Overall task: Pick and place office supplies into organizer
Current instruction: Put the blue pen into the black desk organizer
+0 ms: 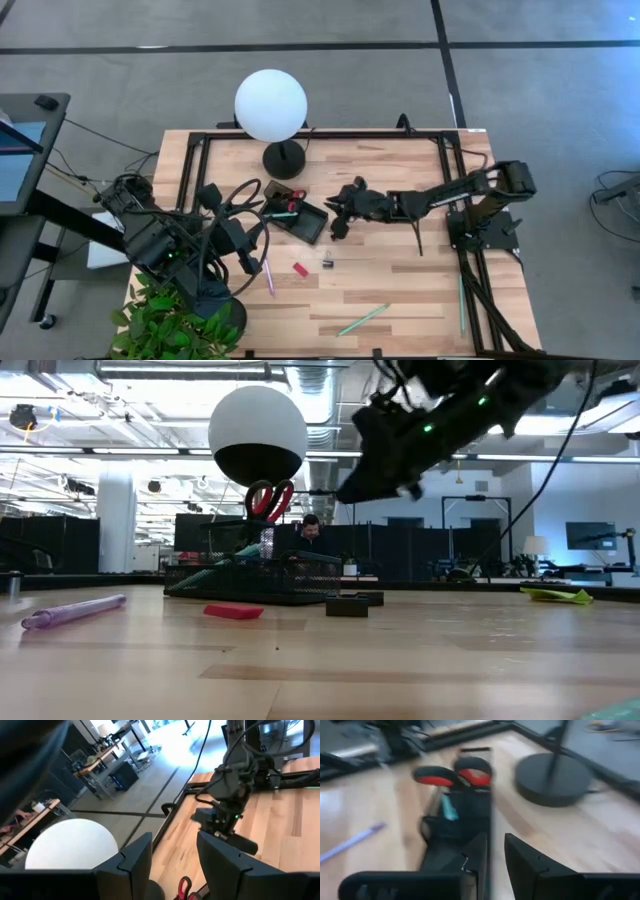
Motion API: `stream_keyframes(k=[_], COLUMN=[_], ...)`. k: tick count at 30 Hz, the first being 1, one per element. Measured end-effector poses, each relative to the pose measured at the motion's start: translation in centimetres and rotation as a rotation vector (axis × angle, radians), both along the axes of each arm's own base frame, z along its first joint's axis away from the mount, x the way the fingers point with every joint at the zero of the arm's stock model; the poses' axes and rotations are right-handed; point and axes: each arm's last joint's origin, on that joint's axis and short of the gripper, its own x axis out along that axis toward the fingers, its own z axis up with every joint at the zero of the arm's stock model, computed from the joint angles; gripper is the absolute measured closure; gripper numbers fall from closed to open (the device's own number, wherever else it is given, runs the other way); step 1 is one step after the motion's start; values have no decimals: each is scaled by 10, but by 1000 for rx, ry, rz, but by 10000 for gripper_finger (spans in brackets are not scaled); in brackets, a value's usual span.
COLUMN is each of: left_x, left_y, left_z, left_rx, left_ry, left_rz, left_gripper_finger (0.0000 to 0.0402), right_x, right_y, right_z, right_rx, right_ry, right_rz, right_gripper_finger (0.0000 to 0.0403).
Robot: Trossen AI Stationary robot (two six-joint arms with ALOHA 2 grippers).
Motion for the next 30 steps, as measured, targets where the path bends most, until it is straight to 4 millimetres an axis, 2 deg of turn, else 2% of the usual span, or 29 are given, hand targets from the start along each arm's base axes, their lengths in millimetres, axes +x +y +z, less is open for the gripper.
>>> stream_keyframes(k=[3,8,12,15,21,25,30], left_x=[0,0,0,0,0,1,1], left_y=[0,-1,-1,-1,-1,-2,-3], left_z=[0,-1,-2,-2,-2,-5,-6], left_rx=[-11,-52,-60,-59,-61,-69,-79], left_ry=[-6,4,11,11,13,35,58], left_rz=[3,-7,-11,-11,-12,-21,-34], left_gripper_finger=[248,248,248,248,248,248,248], right_x=[11,27,46,60,81,80,81], right_y=[-7,-11,-9,-5,-8,-10,-9], right_z=[-11,-43,-54,-57,-53,-50,-46], right_rx=[40,96,106,46,12,-8,-73], right_ry=[-57,-69,-96,-83,-31,31,40], right_rz=[47,123,269,335,319,266,289], right_gripper_finger=[340,341,340,335,303,278,254])
